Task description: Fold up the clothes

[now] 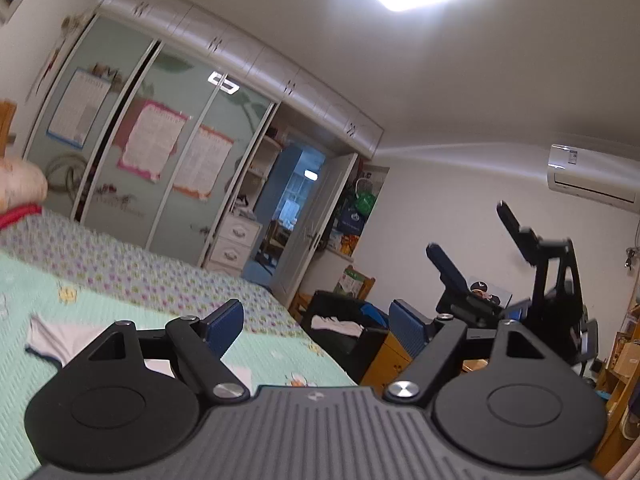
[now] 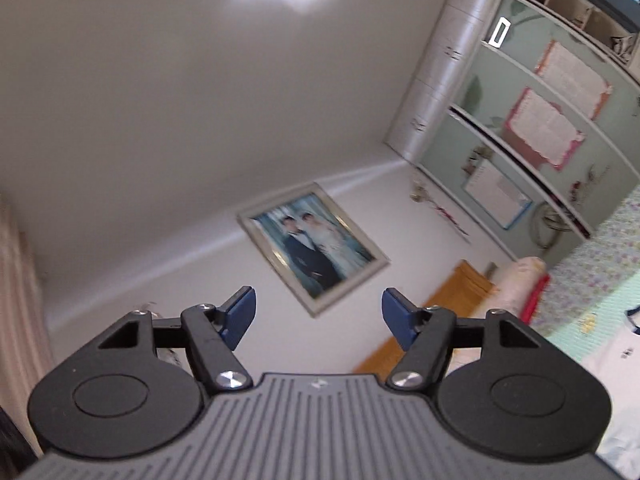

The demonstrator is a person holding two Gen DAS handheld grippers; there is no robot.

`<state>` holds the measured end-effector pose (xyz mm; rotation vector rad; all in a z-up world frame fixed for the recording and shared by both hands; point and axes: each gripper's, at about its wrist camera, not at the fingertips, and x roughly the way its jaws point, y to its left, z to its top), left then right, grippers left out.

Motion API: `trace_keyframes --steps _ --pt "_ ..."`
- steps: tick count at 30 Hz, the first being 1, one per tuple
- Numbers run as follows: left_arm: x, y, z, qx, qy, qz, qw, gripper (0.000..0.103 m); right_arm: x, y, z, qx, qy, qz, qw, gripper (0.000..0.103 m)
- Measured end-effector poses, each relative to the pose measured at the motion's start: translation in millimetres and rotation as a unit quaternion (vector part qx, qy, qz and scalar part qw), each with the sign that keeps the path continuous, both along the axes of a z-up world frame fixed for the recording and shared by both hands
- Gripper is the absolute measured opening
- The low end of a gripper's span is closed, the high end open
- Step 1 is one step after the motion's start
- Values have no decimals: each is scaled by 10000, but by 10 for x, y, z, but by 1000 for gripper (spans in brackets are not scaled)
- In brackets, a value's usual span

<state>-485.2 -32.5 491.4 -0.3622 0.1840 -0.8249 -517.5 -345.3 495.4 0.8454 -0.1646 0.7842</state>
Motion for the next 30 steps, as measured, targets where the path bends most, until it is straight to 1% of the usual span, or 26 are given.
trace_keyframes --steps 2,4,5,6,7,8,9,11,13,14,16,18,20,21,23,24,25,28,30 --pt "7 -15 109 69 -111 167 9998 83 -47 26 74 -132 -163 -102 9997 71" --pt "89 -33 162 292 -140 628 9975 84 -71 67 66 -300 -217 -270 9989 74" --pt "139 -46 171 445 -181 908 9947 84 -73 83 31 -378 -204 -338 9985 75" --pt "265 -39 126 554 -135 1169 9915 88 -75 99 -4 -455 -192 -406 9980 75" --pt "398 -29 76 658 -82 1429 9875 90 -5 108 -85 -508 -80 -445 9977 75" --pt "530 -19 26 761 -28 1686 9827 95 93 114 -183 -551 69 -472 9973 75" --pt "736 33 -91 804 171 1917 9780 99 191 121 -281 -595 218 -499 9967 76" --pt "1160 145 -335 878 592 2369 9657 100 386 134 -477 -681 516 -553 9948 76" --pt "1700 316 -844 711 1230 2514 9574 100 717 145 -808 -798 954 -637 9902 76" --pt "1973 403 -1103 622 1551 2576 9517 99 905 168 -1024 -916 1195 -680 9863 76" --pt "2518 576 -1622 441 2188 2691 9369 96 1322 253 -1527 -1177 1756 -710 9748 76" --pt "3063 750 -2141 258 2814 2794 9177 83 1796 383 -2103 -1404 2437 -648 9575 76" --pt "3608 923 -2661 74 3427 2883 8941 78 2140 473 -2626 -1383 2918 -497 9451 76" --pt "3834 973 -2918 -87 3656 2858 8858 76 2301 515 -2884 -1352 3141 -415 9388 76" --pt "4238 1004 -3285 -292 3827 2973 8742 76 2624 599 -3399 -1287 3581 -249 9244 76" --pt "4440 1018 -3466 -392 3906 3033 8683 76 2750 634 -3570 -1291 3689 -291 9200 76" --pt "4641 1032 -3646 -491 3983 3092 8621 76 2863 667 -3708 -1310 3755 -379 9167 76" --pt "5055 992 -4042 -721 4050 3246 8517 77 3037 718 -4136 -1325 3785 -569 9143 76" --pt "5264 991 -4257 -874 4109 3329 8442 77 3090 748 -4448 -1382 3901 -670 9079 75"
